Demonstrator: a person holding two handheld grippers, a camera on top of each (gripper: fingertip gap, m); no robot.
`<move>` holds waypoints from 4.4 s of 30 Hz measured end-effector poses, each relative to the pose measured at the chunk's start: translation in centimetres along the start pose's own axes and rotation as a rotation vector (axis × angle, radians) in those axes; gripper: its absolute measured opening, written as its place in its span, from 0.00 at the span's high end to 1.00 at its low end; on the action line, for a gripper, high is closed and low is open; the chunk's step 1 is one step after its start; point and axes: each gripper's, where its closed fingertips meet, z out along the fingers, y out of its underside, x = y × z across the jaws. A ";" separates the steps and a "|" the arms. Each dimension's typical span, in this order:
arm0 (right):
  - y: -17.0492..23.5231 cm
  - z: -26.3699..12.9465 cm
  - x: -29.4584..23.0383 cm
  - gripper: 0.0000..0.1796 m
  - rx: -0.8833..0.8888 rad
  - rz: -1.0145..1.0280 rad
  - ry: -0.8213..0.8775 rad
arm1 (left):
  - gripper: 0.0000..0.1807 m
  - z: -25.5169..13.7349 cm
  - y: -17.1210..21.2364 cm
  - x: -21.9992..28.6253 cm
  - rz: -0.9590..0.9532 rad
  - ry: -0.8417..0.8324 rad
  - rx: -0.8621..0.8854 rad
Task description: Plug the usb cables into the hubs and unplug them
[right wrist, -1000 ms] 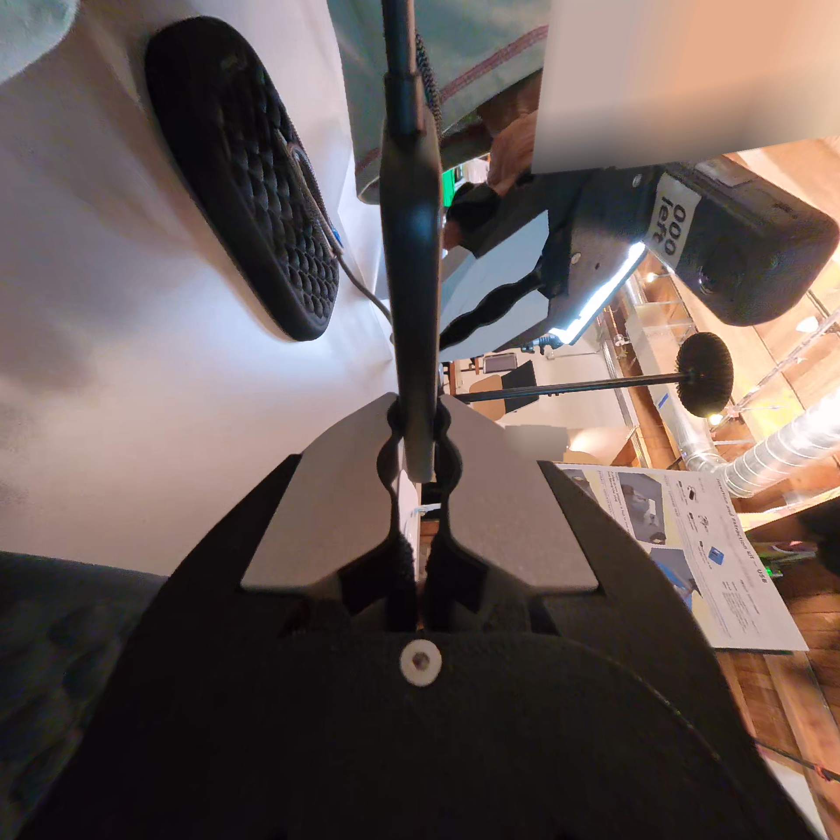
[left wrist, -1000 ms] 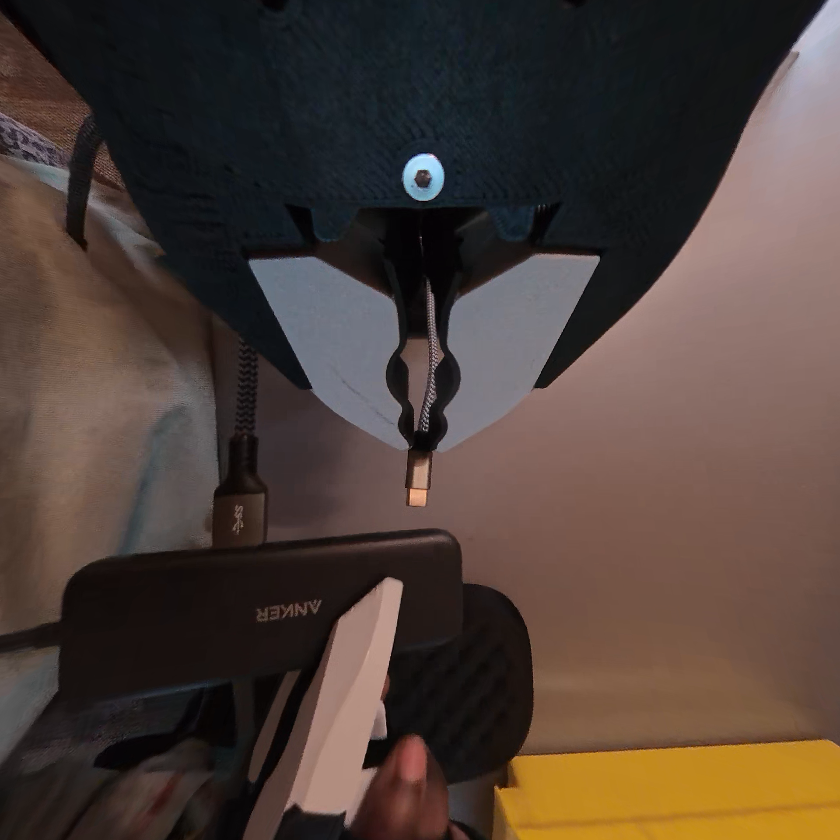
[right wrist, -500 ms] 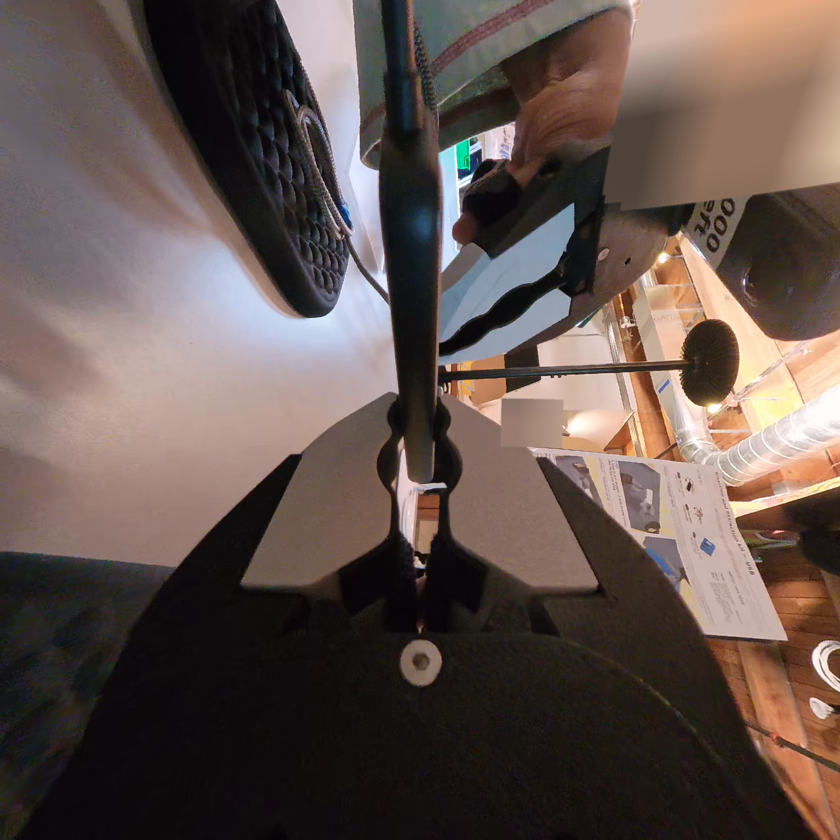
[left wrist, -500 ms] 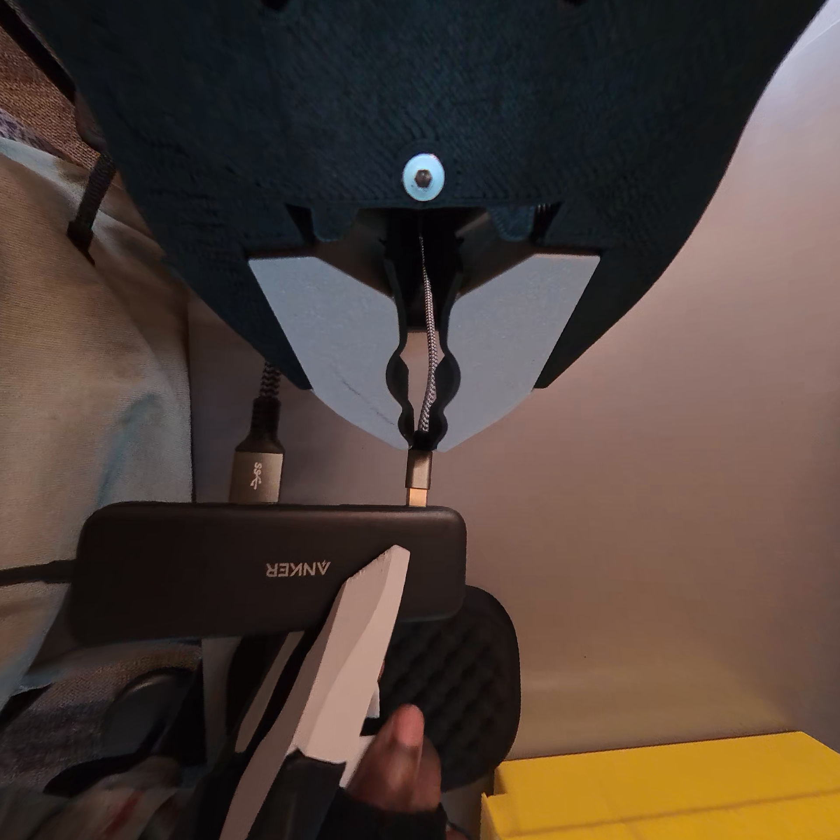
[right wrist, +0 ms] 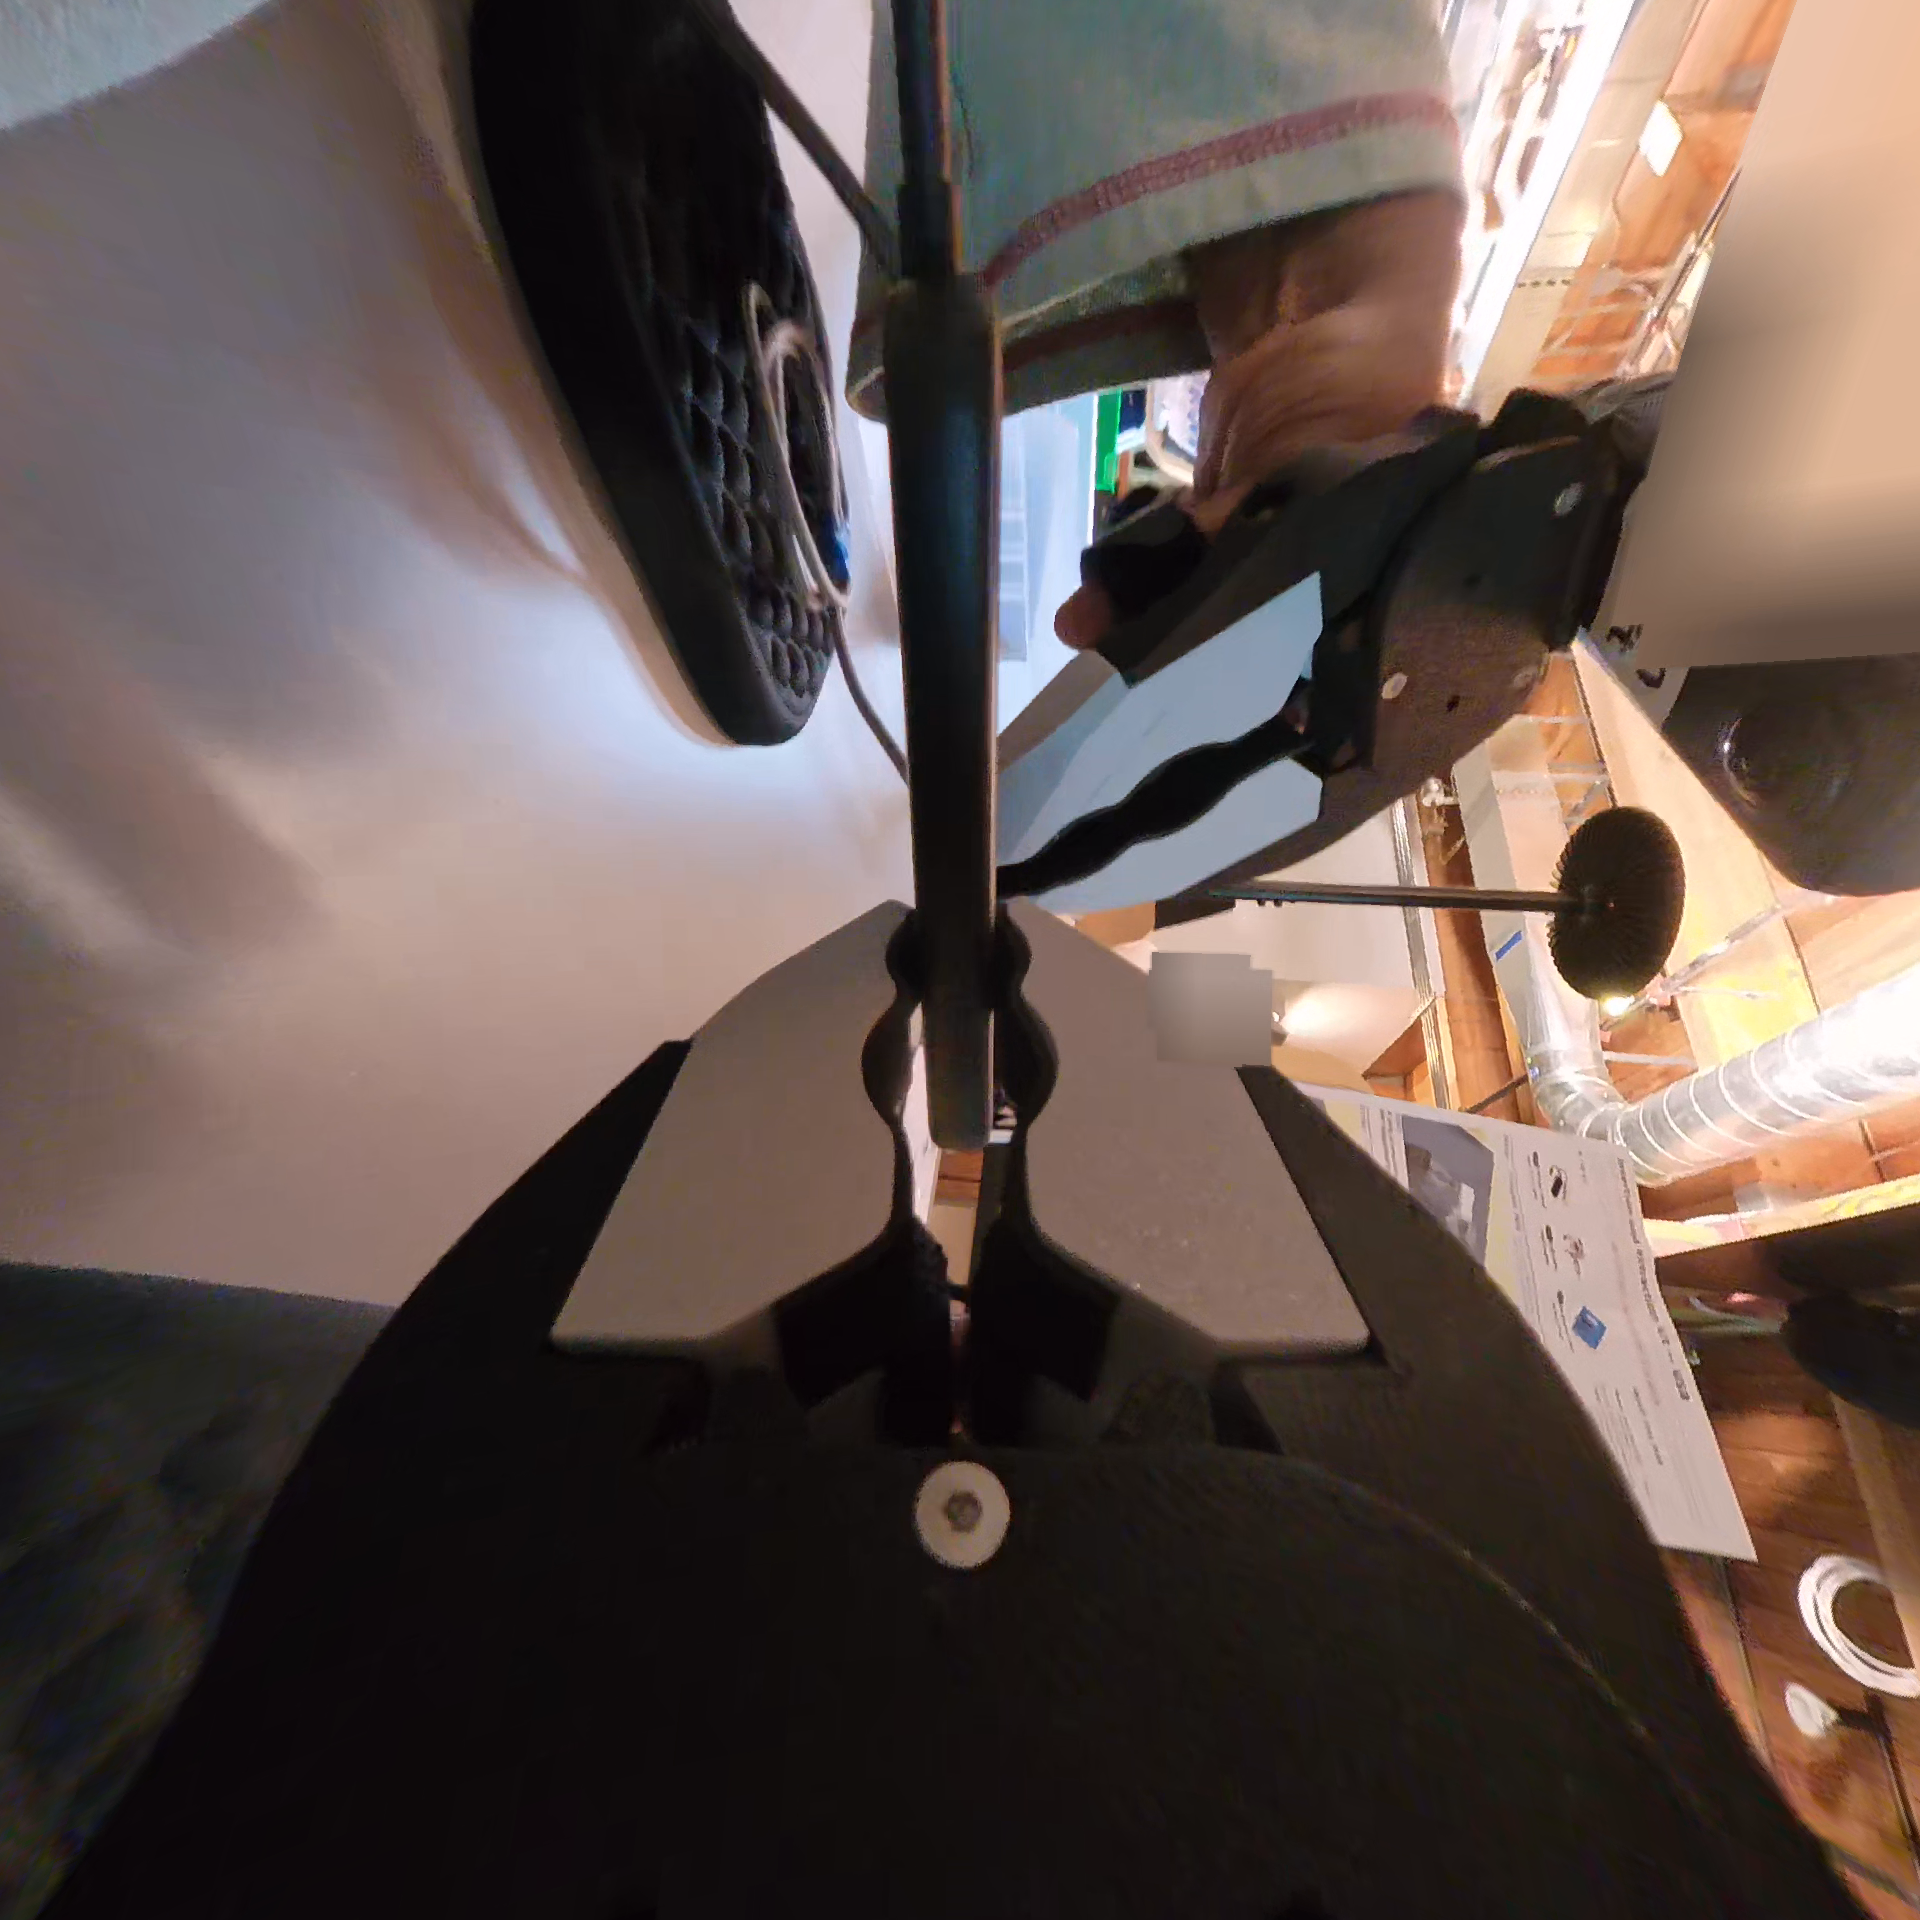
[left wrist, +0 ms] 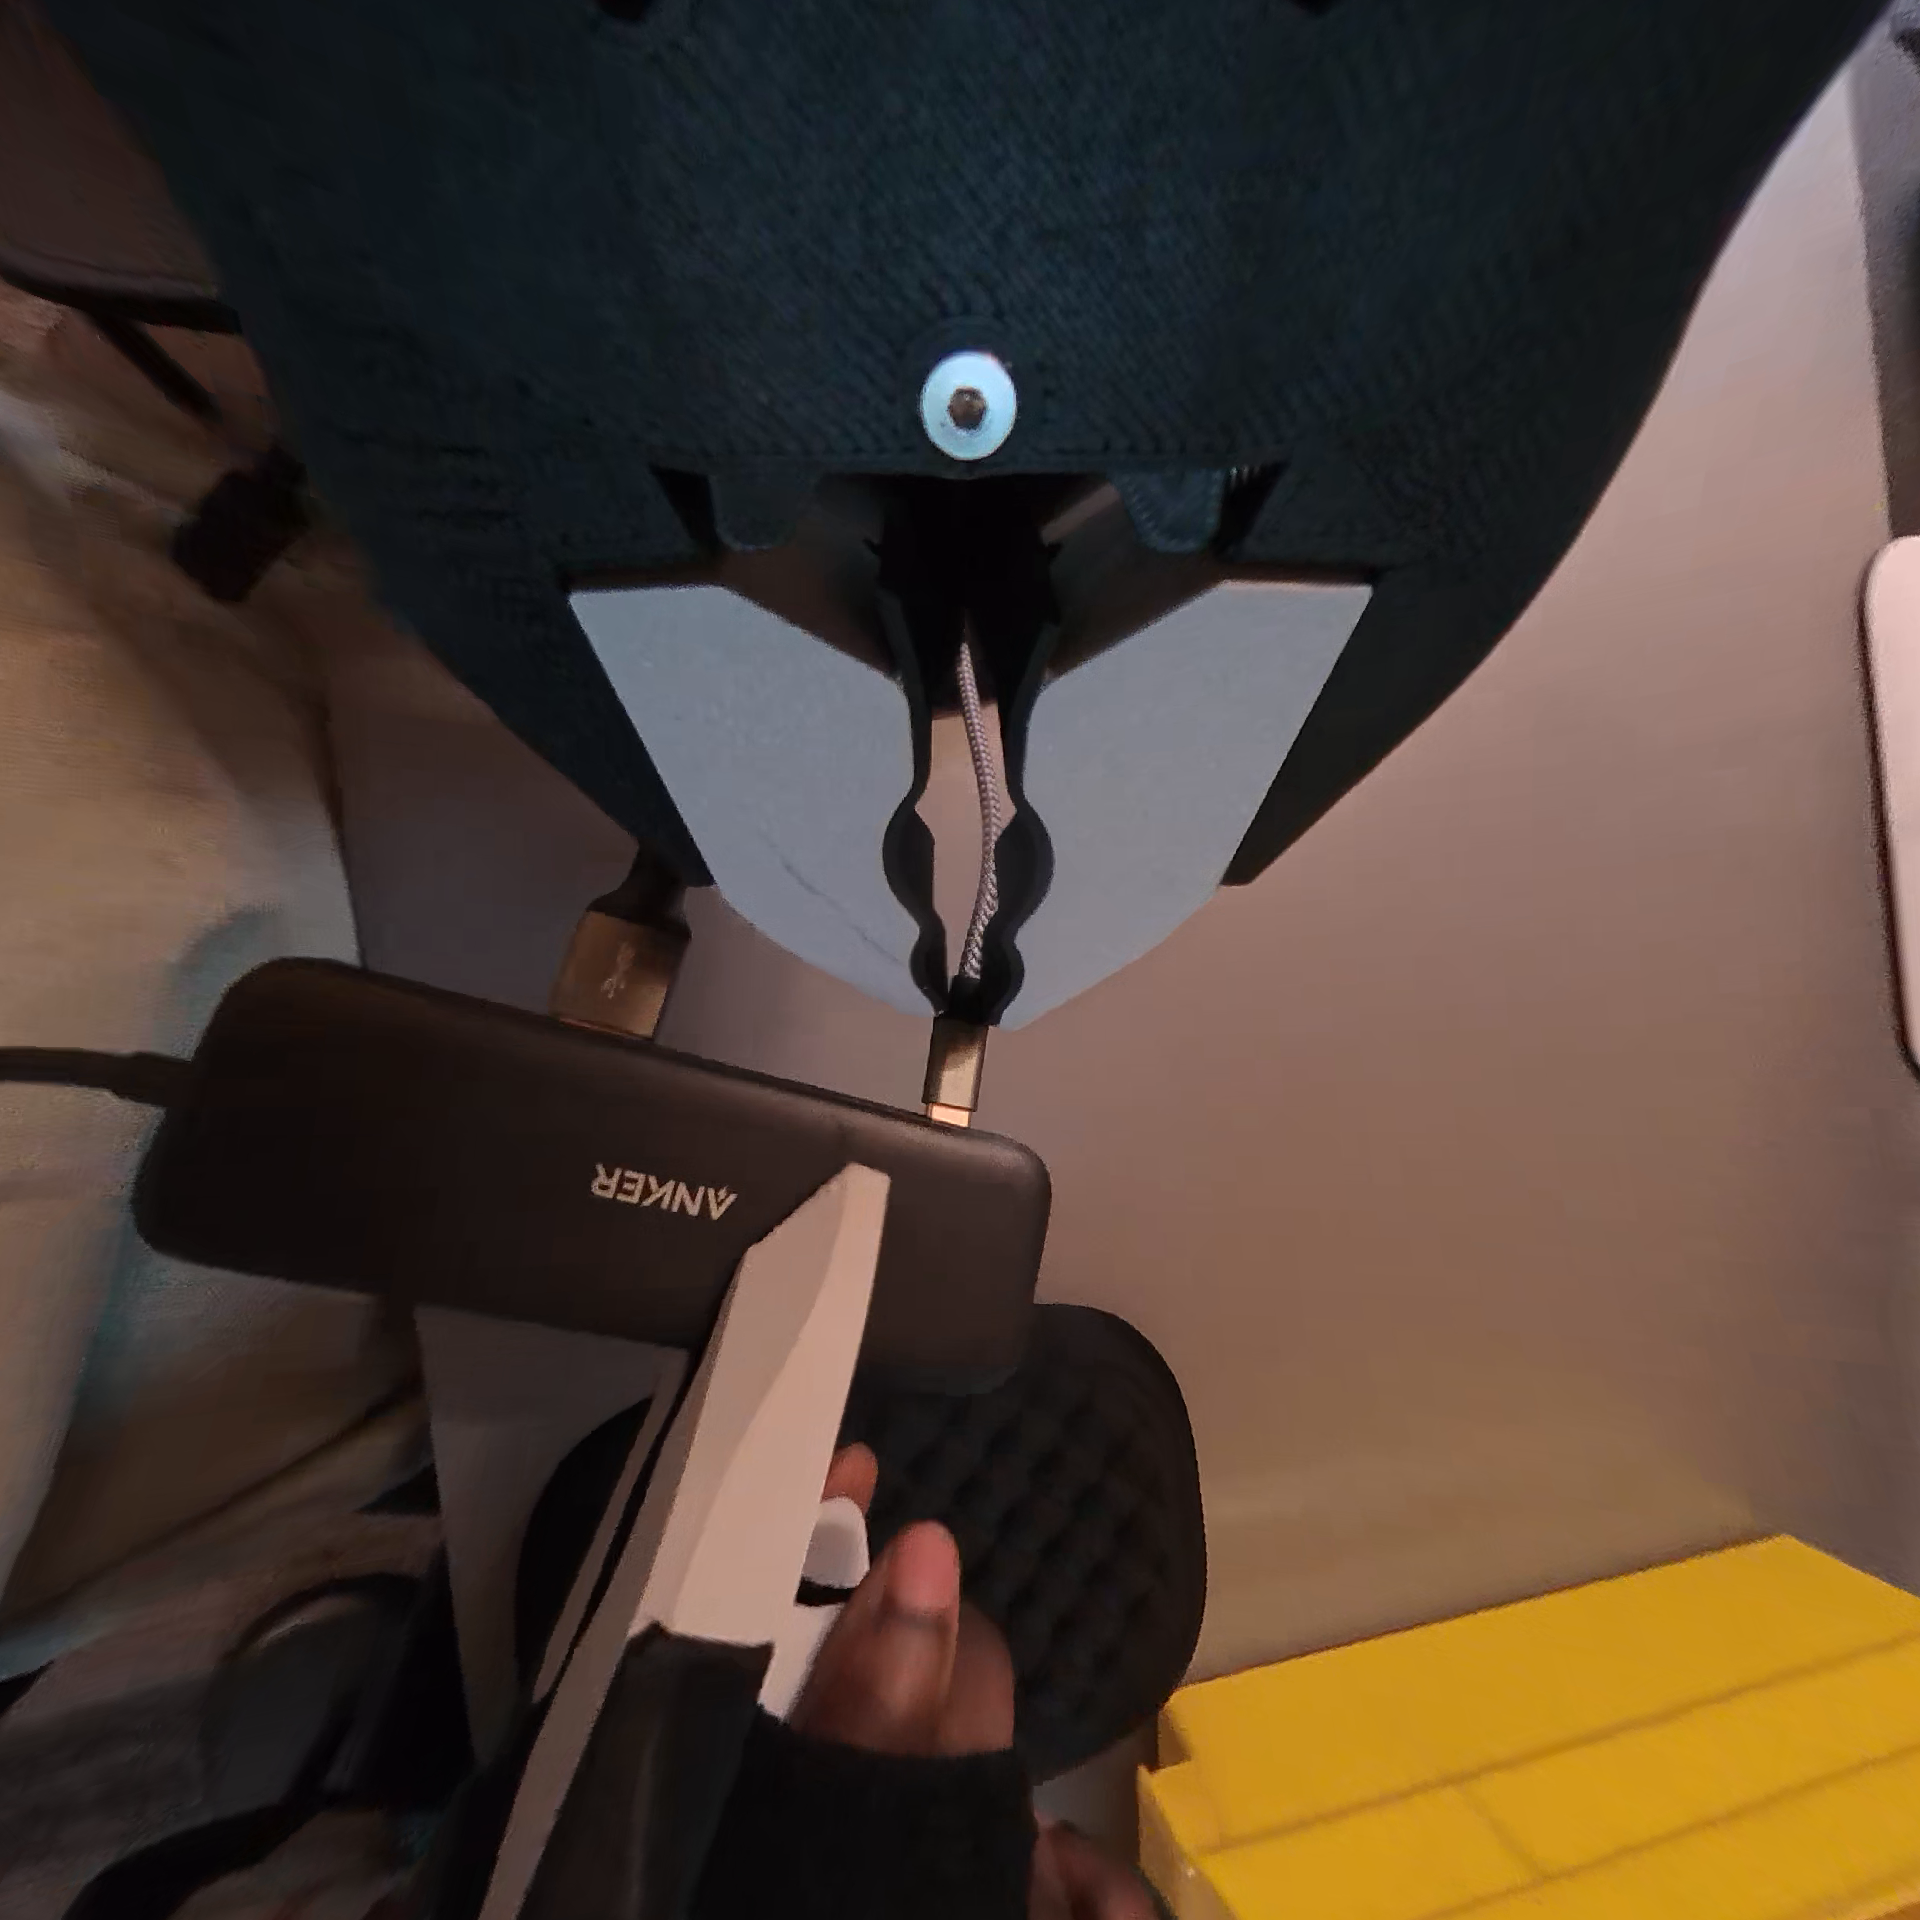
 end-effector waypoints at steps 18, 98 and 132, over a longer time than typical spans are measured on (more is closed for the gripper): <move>-2.0 -0.2 0.8 0.93 0.187 0.114 0.030 | 0.97 -1.0 -1.0 1.9 0.089 0.102 0.146; 19.2 -11.4 -5.8 0.90 -1.006 1.284 0.172 | 0.84 -8.1 5.4 -7.3 -0.565 -0.854 1.009; 3.2 17.0 -0.8 0.63 -0.082 1.352 -0.098 | 0.85 -11.0 7.3 -7.6 -0.546 -1.137 0.916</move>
